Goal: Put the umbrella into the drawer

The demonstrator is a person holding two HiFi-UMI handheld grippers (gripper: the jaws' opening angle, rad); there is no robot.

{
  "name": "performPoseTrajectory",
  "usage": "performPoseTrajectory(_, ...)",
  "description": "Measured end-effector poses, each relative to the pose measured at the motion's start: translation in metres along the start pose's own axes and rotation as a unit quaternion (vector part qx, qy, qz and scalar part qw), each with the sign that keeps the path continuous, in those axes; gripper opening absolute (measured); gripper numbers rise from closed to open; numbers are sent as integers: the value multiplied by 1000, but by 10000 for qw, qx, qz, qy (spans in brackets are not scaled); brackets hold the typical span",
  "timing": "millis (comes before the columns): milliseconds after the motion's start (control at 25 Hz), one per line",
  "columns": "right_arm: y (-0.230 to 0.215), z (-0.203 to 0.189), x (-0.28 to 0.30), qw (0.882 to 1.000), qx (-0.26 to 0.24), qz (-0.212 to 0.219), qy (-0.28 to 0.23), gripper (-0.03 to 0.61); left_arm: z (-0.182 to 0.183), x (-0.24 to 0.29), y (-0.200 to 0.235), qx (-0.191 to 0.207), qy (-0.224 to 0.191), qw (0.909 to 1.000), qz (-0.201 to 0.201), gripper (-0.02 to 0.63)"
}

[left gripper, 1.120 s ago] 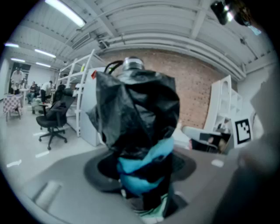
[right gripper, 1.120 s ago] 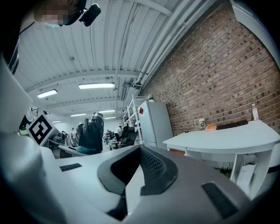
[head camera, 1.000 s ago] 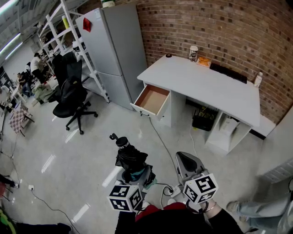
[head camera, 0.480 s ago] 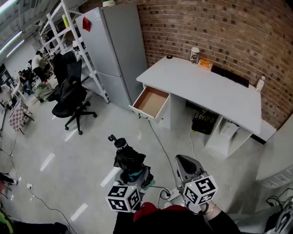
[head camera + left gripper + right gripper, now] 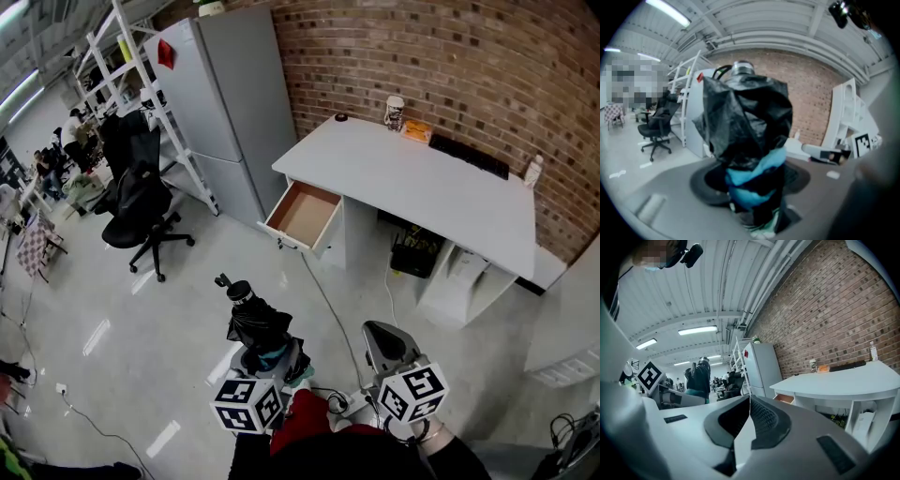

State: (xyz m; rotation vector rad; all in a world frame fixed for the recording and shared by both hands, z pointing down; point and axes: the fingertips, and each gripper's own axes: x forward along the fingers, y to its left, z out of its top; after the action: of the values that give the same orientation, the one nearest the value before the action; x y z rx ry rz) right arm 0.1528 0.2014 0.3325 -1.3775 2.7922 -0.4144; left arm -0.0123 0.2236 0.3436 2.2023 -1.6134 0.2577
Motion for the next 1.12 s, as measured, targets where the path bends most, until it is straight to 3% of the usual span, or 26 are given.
performPoseTrajectory(560, -29, -1, 55, 9997, 66, -228, 84, 11, 21, 64, 41, -52, 9, 9999, -154, 258)
performPoseTrajectory(1120, -38, 16, 211, 9993, 133, -268, 236, 11, 67, 160, 145, -40, 203, 9989, -409, 258)
